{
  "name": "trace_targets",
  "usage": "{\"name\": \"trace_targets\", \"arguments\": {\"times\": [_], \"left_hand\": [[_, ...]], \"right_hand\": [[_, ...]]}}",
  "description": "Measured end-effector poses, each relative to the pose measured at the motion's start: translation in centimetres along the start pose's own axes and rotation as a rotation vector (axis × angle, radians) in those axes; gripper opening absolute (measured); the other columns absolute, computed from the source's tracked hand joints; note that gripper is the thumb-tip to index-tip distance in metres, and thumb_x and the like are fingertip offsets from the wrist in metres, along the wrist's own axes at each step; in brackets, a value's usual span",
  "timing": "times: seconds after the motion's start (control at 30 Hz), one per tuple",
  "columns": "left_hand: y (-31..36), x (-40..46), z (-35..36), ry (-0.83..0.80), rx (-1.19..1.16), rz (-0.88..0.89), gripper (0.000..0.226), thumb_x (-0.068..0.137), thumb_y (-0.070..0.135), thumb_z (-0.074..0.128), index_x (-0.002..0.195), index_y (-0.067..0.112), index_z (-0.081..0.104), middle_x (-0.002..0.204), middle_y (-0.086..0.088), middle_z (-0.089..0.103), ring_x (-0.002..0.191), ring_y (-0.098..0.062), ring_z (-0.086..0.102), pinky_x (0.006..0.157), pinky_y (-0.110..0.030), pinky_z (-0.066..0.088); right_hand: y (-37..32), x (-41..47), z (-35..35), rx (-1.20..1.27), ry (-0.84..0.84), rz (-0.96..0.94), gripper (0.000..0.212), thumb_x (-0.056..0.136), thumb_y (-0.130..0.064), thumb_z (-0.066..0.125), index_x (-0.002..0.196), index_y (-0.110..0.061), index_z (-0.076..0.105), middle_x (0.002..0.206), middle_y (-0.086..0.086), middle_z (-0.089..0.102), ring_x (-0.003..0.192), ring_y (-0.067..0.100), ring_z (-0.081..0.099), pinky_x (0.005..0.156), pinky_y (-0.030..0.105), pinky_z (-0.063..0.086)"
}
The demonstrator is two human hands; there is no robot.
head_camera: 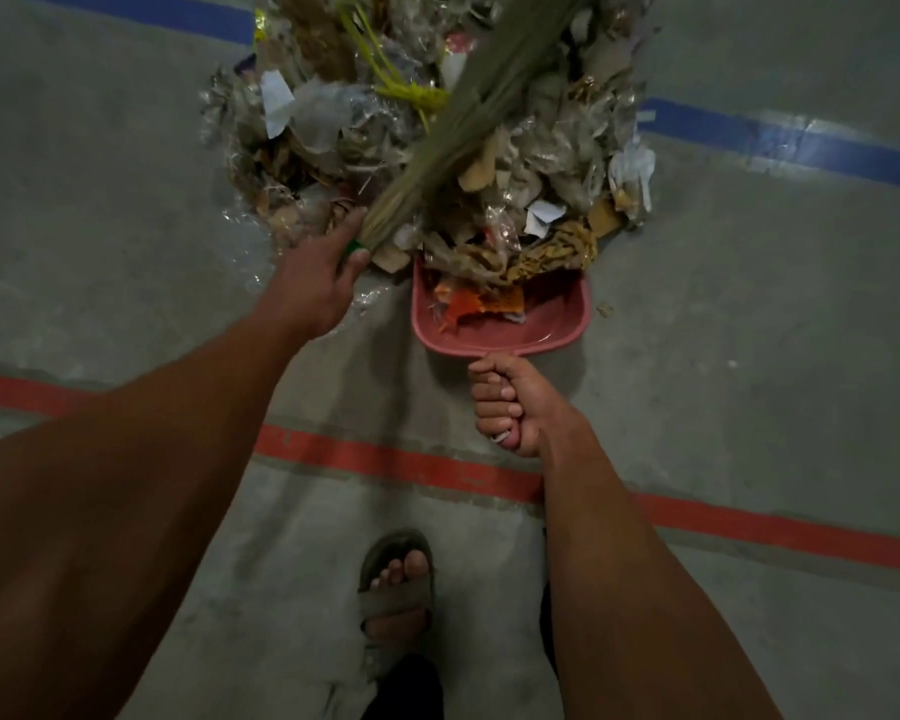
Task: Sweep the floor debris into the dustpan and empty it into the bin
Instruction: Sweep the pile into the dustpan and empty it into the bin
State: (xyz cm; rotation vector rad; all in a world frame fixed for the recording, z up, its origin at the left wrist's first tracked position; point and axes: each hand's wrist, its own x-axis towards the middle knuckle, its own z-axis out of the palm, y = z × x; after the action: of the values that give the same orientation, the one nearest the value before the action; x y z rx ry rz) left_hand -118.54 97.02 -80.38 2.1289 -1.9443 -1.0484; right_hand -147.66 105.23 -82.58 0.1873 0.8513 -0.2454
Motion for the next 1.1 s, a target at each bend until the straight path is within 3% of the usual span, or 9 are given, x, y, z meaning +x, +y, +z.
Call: {"name": "trace_targets", "arguments": {"times": [0.1, 0.27, 0.37, 0.47, 0.6, 0.77, 0.93, 1.1], "left_hand": [[-0.2, -4.7, 0.7, -0.055, -0.046, 0.045, 0.052, 0.109, 0.036, 0.046, 0.159, 0.031, 0.035, 0.143, -0.014, 0.058, 0.124, -0.033, 0.058, 0.098, -0.03, 0.039], [0.1, -9.6, 0.9, 0.014, -0.073, 0.059, 0.052, 0.108, 0.031, 0.05, 0.156, 0.04, 0.035, 0.11, -0.004, 0.066, 0.095, -0.024, 0.062, 0.081, -0.035, 0.045], [0.7, -9.0, 0.8, 0.087, -0.106, 0.077, 0.053, 0.108, 0.031, 0.049, 0.157, 0.041, 0.033, 0.119, -0.003, 0.066, 0.098, -0.017, 0.059, 0.087, -0.037, 0.048], [0.7, -7.3, 1.5, 0.03, -0.07, 0.104, 0.056, 0.107, 0.035, 0.048, 0.159, 0.041, 0.029, 0.136, -0.005, 0.061, 0.113, -0.023, 0.06, 0.096, -0.039, 0.048], [0.9, -7.3, 3.2, -0.129, 0.128, 0.118, 0.055, 0.106, 0.041, 0.047, 0.158, 0.042, 0.029, 0.123, -0.012, 0.062, 0.105, -0.034, 0.062, 0.086, -0.045, 0.052], [2.7, -9.9, 3.7, -0.127, 0.117, 0.115, 0.056, 0.104, 0.036, 0.052, 0.157, 0.037, 0.034, 0.117, -0.008, 0.06, 0.097, -0.034, 0.062, 0.079, -0.042, 0.053], [5.7, -13.7, 2.8, -0.169, 0.067, 0.138, 0.06, 0.103, 0.028, 0.056, 0.159, 0.034, 0.034, 0.134, -0.005, 0.061, 0.105, -0.035, 0.065, 0.084, -0.045, 0.055], [10.0, -17.0, 0.7, -0.198, 0.051, 0.157, 0.063, 0.104, 0.026, 0.056, 0.161, 0.035, 0.031, 0.154, 0.001, 0.052, 0.125, -0.031, 0.061, 0.095, -0.041, 0.052]], "right_hand": [[0.2, -0.5, 0.0, 0.003, -0.003, 0.003, 0.048, 0.094, -0.022, 0.052, 0.05, -0.022, 0.033, 0.038, -0.01, 0.021, 0.028, 0.005, 0.017, 0.034, 0.021, 0.012], [0.4, -0.9, -0.5, -0.013, -0.019, 0.026, 0.051, 0.096, -0.021, 0.047, 0.046, -0.021, 0.039, 0.036, -0.01, 0.024, 0.027, 0.006, 0.018, 0.035, 0.022, 0.01], [0.6, -0.8, -0.7, -0.007, -0.033, 0.028, 0.048, 0.093, -0.021, 0.051, 0.048, -0.022, 0.035, 0.037, -0.01, 0.022, 0.027, 0.005, 0.018, 0.031, 0.021, 0.014], [0.8, -1.0, -0.5, 0.006, -0.03, 0.026, 0.047, 0.092, -0.02, 0.051, 0.05, -0.023, 0.033, 0.039, -0.01, 0.02, 0.027, 0.005, 0.018, 0.029, 0.02, 0.018], [0.9, -1.9, 0.0, 0.001, 0.003, 0.022, 0.047, 0.094, -0.018, 0.049, 0.05, -0.022, 0.034, 0.041, -0.01, 0.018, 0.027, 0.004, 0.018, 0.029, 0.019, 0.018], [1.4, -4.6, 0.5, -0.057, 0.075, -0.006, 0.047, 0.095, -0.016, 0.049, 0.051, -0.023, 0.034, 0.039, -0.009, 0.024, 0.028, 0.005, 0.016, 0.034, 0.018, 0.009], [3.3, -8.8, 1.5, -0.076, 0.129, -0.005, 0.051, 0.098, -0.015, 0.045, 0.049, -0.023, 0.035, 0.038, -0.009, 0.024, 0.027, 0.005, 0.016, 0.033, 0.017, 0.01], [6.0, -14.0, 2.3, -0.041, 0.142, -0.023, 0.045, 0.094, -0.015, 0.049, 0.053, -0.023, 0.034, 0.038, -0.008, 0.023, 0.026, 0.005, 0.015, 0.032, 0.014, 0.014]]}}
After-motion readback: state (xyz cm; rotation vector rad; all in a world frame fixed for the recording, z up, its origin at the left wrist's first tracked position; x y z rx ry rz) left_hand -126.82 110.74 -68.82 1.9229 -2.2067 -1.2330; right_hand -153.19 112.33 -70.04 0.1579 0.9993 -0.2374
